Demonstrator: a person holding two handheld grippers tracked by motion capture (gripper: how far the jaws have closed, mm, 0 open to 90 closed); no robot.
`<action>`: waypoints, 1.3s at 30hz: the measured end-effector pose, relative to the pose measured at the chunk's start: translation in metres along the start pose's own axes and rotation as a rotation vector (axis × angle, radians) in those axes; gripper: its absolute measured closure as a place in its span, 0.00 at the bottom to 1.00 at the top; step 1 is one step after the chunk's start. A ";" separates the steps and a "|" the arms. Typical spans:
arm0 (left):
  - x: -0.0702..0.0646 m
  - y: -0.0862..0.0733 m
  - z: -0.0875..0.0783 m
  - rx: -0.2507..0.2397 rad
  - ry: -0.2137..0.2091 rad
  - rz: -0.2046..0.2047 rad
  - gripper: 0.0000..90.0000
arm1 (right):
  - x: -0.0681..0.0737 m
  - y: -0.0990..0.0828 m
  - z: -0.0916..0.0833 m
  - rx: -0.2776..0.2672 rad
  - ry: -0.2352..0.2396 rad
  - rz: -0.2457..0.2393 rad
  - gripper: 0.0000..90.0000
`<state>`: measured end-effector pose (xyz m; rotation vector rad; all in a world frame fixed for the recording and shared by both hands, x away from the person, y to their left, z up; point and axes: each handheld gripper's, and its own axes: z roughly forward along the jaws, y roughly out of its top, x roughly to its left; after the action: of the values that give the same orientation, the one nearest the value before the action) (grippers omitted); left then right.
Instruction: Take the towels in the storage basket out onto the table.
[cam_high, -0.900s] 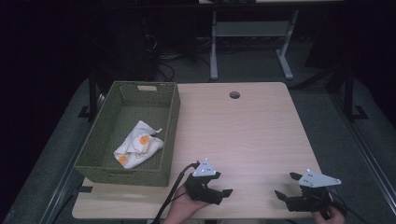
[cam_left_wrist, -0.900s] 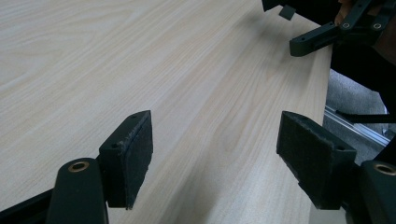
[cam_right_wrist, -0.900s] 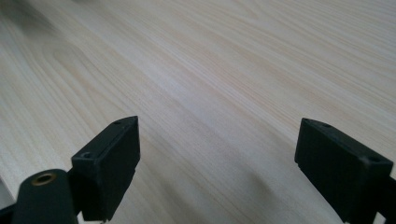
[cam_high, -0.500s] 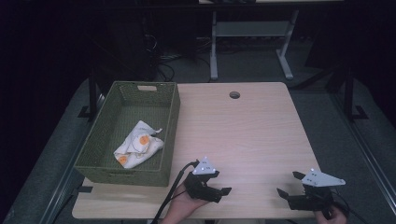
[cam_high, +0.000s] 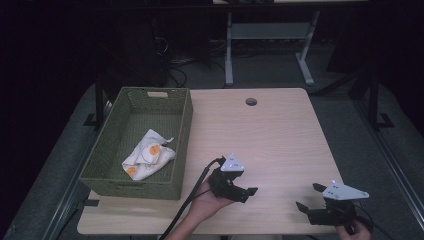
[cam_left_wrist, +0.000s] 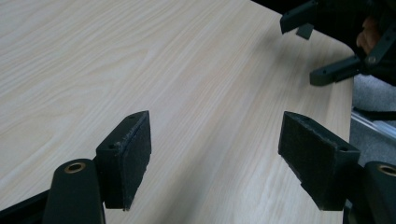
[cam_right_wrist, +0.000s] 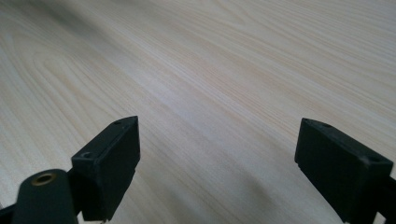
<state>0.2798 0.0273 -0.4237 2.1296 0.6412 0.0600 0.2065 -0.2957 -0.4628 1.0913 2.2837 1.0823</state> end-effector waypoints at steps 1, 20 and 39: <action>0.000 0.002 0.002 0.006 -0.004 -0.005 0.29 | 0.000 0.000 0.000 0.000 0.000 0.000 0.15; 0.018 0.041 0.005 0.031 0.013 -0.025 0.25 | 0.002 0.000 -0.001 -0.006 0.005 -0.011 0.15; 0.035 0.063 -0.041 -0.002 -0.015 -0.049 0.24 | 0.005 0.002 -0.002 -0.016 0.023 -0.025 0.15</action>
<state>0.3254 0.0440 -0.3572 2.1096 0.6839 0.0178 0.2034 -0.2918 -0.4601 1.0467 2.2961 1.1076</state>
